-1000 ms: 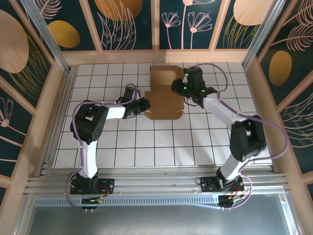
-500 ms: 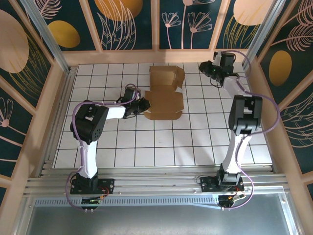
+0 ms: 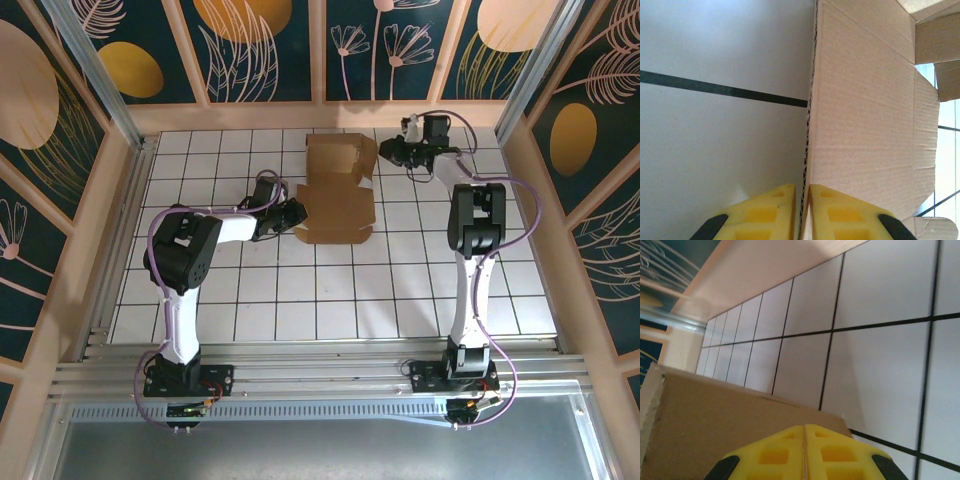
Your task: Fold the paper box
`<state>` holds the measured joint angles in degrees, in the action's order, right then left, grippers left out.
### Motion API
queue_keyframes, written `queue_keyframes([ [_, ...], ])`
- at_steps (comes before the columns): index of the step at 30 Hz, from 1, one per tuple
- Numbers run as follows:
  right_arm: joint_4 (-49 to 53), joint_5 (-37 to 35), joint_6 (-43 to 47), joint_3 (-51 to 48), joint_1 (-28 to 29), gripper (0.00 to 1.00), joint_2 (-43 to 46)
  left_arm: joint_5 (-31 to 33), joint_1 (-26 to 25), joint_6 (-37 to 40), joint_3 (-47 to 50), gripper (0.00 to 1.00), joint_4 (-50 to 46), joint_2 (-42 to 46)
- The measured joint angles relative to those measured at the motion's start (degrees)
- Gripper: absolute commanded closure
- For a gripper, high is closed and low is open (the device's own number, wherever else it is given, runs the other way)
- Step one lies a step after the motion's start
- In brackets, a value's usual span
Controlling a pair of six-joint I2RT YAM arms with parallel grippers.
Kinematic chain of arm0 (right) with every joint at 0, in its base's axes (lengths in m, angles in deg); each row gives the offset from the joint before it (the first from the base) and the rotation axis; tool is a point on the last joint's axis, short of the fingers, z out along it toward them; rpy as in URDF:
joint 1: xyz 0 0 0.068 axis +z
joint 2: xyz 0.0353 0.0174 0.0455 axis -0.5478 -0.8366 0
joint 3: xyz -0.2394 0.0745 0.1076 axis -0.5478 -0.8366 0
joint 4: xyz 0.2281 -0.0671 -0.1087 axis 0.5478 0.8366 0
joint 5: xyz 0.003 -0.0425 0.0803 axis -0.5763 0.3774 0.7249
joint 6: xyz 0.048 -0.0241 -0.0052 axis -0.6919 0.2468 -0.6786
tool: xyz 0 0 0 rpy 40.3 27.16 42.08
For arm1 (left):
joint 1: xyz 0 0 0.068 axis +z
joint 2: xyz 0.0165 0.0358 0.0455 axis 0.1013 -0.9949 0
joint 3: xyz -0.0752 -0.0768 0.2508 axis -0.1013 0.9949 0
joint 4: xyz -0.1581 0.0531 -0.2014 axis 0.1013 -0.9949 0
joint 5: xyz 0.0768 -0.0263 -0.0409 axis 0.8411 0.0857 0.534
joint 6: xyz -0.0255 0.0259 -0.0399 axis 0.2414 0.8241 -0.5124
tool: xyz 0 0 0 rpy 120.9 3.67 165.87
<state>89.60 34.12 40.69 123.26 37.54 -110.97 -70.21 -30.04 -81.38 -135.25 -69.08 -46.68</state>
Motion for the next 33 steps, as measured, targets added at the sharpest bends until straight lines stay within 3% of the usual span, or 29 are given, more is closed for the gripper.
queue_keyframes([
  [16, -6.0, 0.5, -4.7, -9.0, 3.4, 0.86, 0.0, 0.0, 0.0, 0.1, -0.2, 0.84, -0.6, 0.0],
  [18, -7.1, 0.3, -5.4, -9.5, 3.9, 0.86, 0.0, 0.1, 0.0, 0.4, -0.3, 0.79, -0.6, 0.0],
  [22, -8.6, -1.3, -5.6, -9.5, 4.9, 0.86, 0.0, 1.1, -0.3, 1.7, -0.6, 0.52, -0.6, 0.2],
  [24, -8.8, -2.3, -5.6, -9.5, 5.2, 0.85, 0.0, 1.9, -0.7, 2.8, -0.6, 0.44, -0.6, 0.6],
  [28, -9.7, -4.0, -5.6, -10.5, 5.1, 0.85, 0.3, 4.4, -0.6, 5.7, 0.7, 0.34, -1.0, 2.8],
  [33, -10.5, -5.0, -5.6, -11.2, 5.0, 0.85, 0.4, 7.0, -0.4, 9.1, 2.5, 0.30, -2.3, 7.2],
])
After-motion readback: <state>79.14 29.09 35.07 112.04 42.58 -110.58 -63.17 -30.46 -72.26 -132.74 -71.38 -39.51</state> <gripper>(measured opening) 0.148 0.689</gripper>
